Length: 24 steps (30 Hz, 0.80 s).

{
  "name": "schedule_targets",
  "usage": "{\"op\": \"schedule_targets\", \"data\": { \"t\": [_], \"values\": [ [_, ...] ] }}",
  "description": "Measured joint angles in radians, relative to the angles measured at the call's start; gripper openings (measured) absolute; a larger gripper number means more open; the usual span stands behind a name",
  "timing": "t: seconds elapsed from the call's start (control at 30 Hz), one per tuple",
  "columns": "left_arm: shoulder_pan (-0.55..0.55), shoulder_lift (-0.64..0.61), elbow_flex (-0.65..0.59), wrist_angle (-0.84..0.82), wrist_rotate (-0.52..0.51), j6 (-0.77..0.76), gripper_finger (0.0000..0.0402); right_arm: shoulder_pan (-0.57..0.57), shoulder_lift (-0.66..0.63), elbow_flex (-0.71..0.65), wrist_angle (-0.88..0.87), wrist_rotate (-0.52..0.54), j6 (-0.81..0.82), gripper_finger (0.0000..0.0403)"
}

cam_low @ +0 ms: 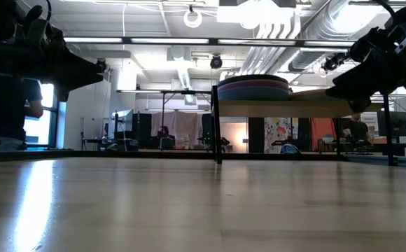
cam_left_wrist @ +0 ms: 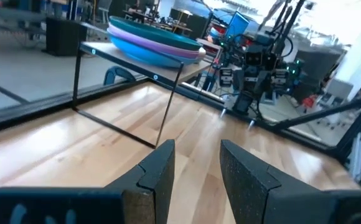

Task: Place and stack plates onto a shelf
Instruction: Return to Home Position

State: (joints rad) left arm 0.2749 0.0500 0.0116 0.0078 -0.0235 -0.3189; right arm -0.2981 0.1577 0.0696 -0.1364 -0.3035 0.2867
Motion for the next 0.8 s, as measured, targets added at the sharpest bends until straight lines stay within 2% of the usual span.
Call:
{"op": "schedule_targets", "data": {
  "t": [0.13, 0.3, 0.8],
  "values": [
    [0.0, 0.0, 0.0, 0.001, 0.0, 0.068, 0.0117, 0.0, 0.0, 0.0, 0.0, 0.0, 0.015, 0.0128],
    [0.0, 0.0, 0.0, 0.002, 0.0, 0.06, 0.0117, 0.0, 0.0, 0.0, -0.001, 0.012, 0.124, 0.0128],
    [0.0, 0.0, 0.0, 0.002, 0.0, 0.06, 0.0117, 0.0, 0.0, 0.0, -0.002, 0.013, 0.133, 0.0128]
  ]
}}
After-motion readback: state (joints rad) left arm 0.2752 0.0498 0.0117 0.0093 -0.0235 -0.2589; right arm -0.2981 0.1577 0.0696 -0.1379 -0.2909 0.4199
